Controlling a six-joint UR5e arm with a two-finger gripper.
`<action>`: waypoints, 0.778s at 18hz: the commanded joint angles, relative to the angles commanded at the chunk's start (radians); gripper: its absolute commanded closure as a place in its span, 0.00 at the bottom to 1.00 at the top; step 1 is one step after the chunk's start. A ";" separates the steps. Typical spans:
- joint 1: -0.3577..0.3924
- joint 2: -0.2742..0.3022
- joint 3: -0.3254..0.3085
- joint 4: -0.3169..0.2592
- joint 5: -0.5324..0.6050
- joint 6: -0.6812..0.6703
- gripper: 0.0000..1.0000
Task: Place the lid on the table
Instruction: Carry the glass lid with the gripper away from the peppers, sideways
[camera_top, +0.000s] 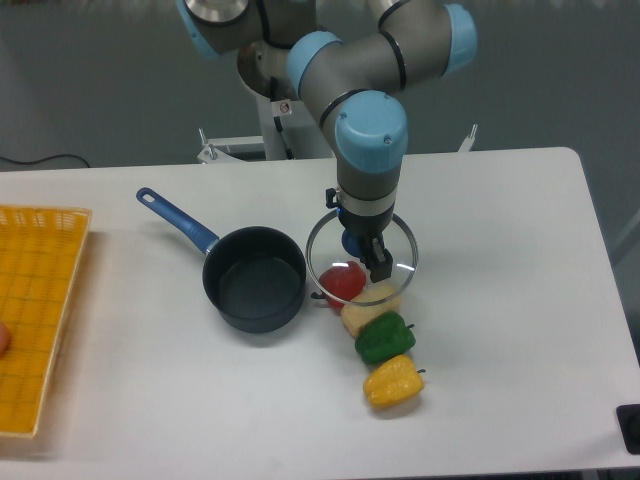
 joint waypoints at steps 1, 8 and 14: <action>0.000 0.000 -0.002 0.002 0.000 0.000 0.61; 0.032 0.000 -0.008 0.003 -0.003 0.021 0.61; 0.064 -0.005 -0.002 0.018 -0.006 0.064 0.61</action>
